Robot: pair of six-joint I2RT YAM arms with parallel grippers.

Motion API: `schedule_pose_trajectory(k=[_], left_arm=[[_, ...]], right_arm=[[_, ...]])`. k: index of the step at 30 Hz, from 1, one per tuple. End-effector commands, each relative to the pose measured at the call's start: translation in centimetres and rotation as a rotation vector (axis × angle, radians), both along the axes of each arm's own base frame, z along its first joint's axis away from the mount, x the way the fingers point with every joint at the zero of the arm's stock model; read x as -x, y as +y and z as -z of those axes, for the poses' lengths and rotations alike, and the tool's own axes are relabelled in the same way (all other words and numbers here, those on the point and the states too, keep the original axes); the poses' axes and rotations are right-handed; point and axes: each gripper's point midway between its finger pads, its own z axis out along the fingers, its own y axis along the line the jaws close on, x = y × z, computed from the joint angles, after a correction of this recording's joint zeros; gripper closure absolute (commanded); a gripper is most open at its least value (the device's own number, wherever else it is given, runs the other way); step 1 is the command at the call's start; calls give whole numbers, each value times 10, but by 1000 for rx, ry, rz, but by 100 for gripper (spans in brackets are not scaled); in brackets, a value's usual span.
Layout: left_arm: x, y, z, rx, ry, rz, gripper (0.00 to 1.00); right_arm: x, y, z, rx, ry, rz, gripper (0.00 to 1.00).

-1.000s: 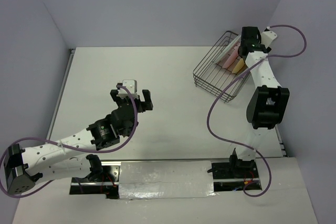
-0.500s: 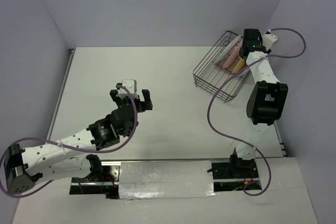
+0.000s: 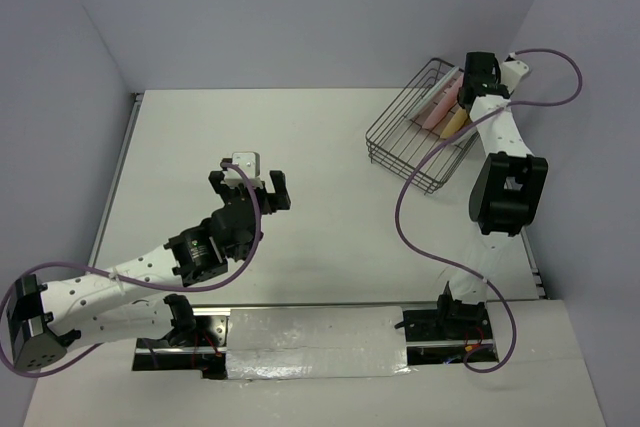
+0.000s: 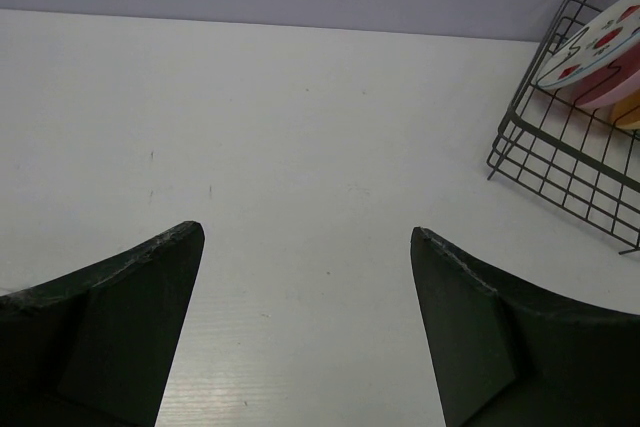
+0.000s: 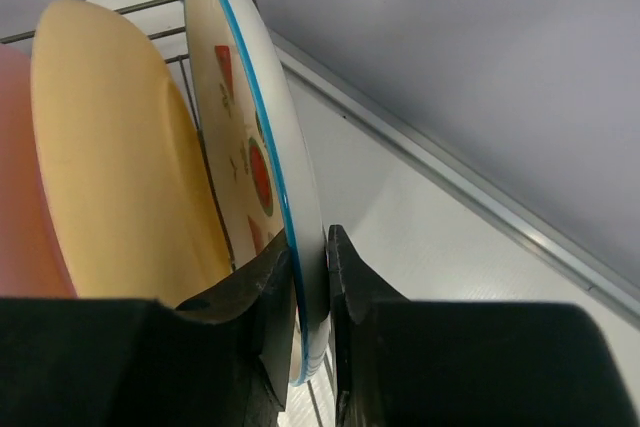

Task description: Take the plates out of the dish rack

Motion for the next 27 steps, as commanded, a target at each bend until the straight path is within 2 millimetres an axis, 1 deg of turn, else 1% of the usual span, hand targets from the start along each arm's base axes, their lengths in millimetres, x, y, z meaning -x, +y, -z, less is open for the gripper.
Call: schedule_pose_trajectory(k=[1, 2, 6, 9, 11, 12, 13, 14, 15, 20, 23, 26, 27], left_arm=[[1, 1, -21, 82, -38, -7, 3], [1, 1, -21, 82, -38, -8, 4], [1, 1, -21, 81, -36, -8, 4], [1, 1, -21, 77, -35, -11, 4], [1, 2, -20, 76, -36, -16, 4], [1, 2, -20, 75, -36, -17, 4], [1, 3, -21, 77, -38, -19, 4], [1, 2, -20, 78, -37, -19, 4], [1, 2, -20, 78, -37, -17, 4], [1, 1, -21, 85, -38, -12, 4], [1, 1, -21, 85, -39, -8, 4], [1, 0, -21, 84, -37, -9, 4], [1, 0, -20, 81, -36, -8, 4]], right_arm=[[-21, -5, -31, -8, -147, 39, 100], [-20, -5, -32, -6, -144, 38, 100], [-21, -5, -49, 2, -154, 28, 100], [-25, -4, -71, 5, -191, 8, 100], [-25, -2, -78, 2, -194, -5, 100], [-27, -1, -88, 5, -213, -10, 100], [-27, -1, -94, 8, -218, -17, 100], [-27, -1, -94, 12, -205, -25, 100], [-27, -2, -102, 20, -214, -25, 100], [-25, -3, -107, 44, -194, -31, 100], [-25, -1, -110, 39, -201, -47, 100], [-25, 6, -121, 18, -227, -78, 100], [-23, 10, -130, 10, -246, -98, 100]])
